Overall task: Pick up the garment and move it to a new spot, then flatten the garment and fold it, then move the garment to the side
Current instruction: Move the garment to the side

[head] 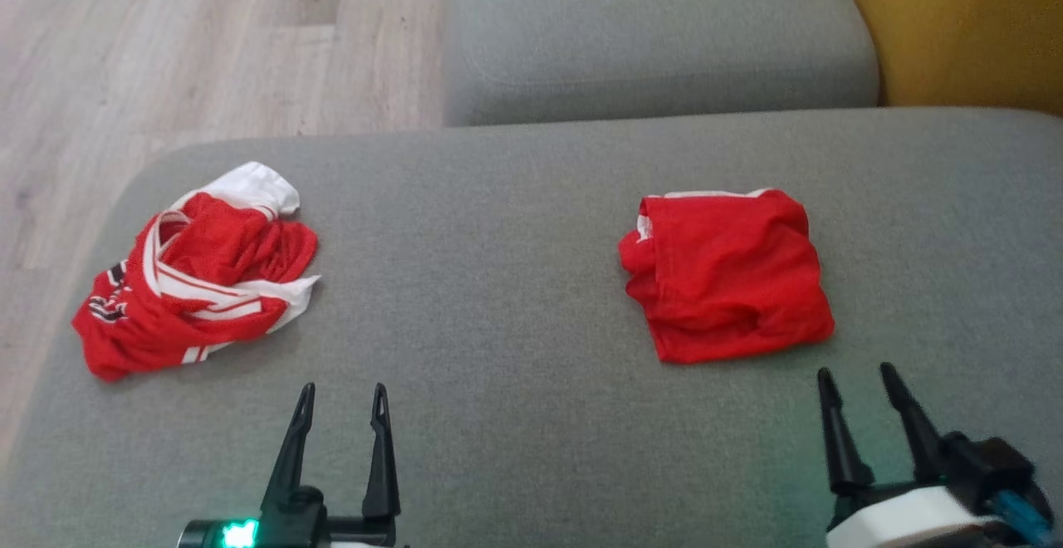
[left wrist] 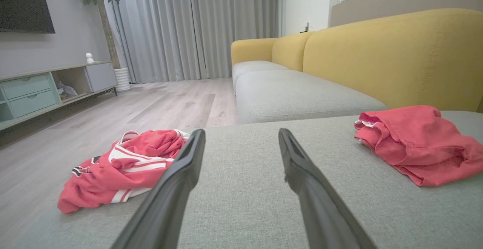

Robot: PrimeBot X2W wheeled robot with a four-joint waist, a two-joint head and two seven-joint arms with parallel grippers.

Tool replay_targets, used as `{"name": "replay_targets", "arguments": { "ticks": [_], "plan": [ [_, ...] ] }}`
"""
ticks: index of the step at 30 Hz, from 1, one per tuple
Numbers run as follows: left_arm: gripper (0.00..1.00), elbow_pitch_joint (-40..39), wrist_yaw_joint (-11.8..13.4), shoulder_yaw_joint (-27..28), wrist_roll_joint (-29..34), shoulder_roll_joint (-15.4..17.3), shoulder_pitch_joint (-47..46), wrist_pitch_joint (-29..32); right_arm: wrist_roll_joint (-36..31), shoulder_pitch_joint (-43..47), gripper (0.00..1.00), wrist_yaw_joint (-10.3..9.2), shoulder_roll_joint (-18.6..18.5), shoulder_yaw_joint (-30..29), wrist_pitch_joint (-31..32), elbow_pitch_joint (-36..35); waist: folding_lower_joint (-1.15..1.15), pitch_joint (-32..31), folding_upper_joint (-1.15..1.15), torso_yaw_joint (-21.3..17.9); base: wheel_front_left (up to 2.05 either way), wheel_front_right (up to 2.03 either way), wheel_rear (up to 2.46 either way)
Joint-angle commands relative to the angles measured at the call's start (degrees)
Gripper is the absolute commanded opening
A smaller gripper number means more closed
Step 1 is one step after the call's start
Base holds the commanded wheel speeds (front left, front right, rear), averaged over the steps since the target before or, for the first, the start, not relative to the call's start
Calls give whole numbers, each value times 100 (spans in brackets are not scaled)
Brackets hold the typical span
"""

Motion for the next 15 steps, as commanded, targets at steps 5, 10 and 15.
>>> {"name": "replay_targets", "arguments": {
  "ticks": [5,10,15],
  "plan": [
    [100,-266,-74,158,65,-29,-277,-29,50,-829,100,39,-156,283,-62,264,0,387,0,-107,0,0,0],
    [100,-457,-133,51,121,-31,-632,-29,227,-1858,100,39,-515,294,-62,1072,0,1055,0,27,0,0,0],
    [100,-599,-129,-63,85,-33,-996,-29,725,-2871,100,39,-924,463,27,2044,0,1639,0,249,0,0,0]
  ]
}}
